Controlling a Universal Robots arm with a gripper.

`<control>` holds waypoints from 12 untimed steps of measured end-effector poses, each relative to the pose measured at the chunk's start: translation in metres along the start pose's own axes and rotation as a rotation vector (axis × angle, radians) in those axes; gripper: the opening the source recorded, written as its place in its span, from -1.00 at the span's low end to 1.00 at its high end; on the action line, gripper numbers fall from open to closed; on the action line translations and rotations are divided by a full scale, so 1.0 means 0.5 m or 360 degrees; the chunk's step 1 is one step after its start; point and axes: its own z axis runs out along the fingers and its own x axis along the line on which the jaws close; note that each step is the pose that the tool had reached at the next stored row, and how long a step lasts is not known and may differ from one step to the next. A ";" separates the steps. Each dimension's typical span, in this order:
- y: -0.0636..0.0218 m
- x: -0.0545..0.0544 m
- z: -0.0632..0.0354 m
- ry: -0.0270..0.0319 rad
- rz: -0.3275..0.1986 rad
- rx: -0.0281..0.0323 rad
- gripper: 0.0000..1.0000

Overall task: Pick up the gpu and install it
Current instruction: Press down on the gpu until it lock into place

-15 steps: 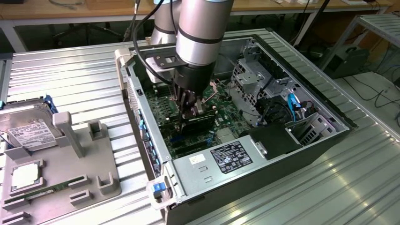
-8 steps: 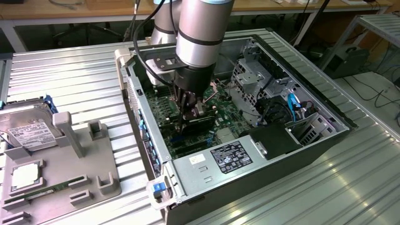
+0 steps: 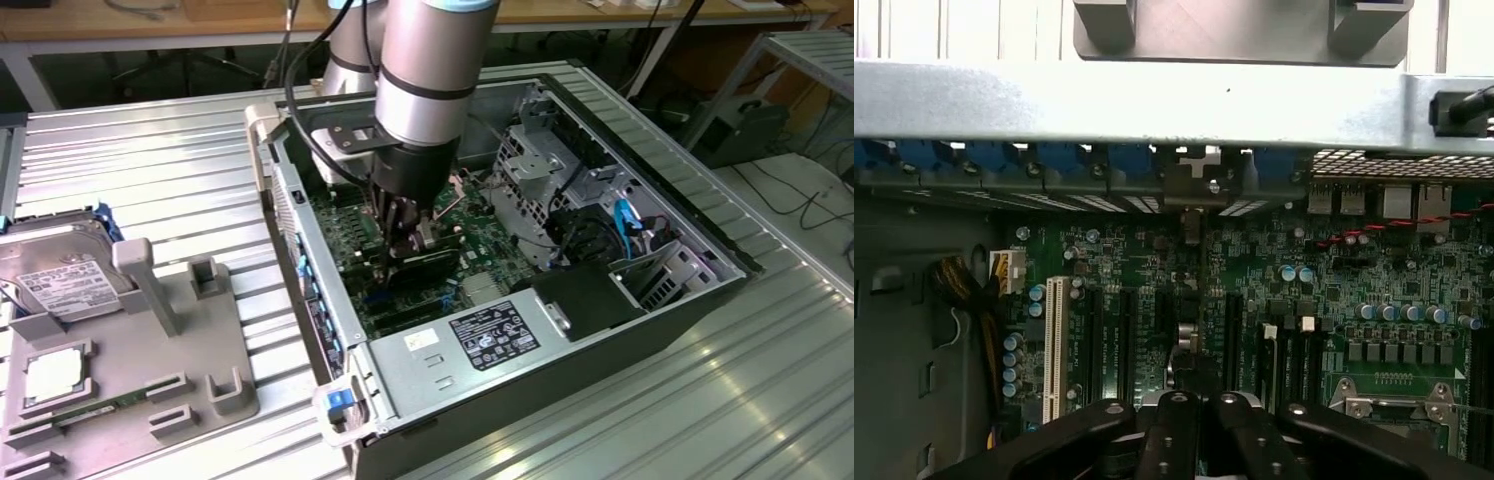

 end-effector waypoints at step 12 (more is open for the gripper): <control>0.002 0.000 -0.036 0.00054 -0.0006 -0.00397 -0.79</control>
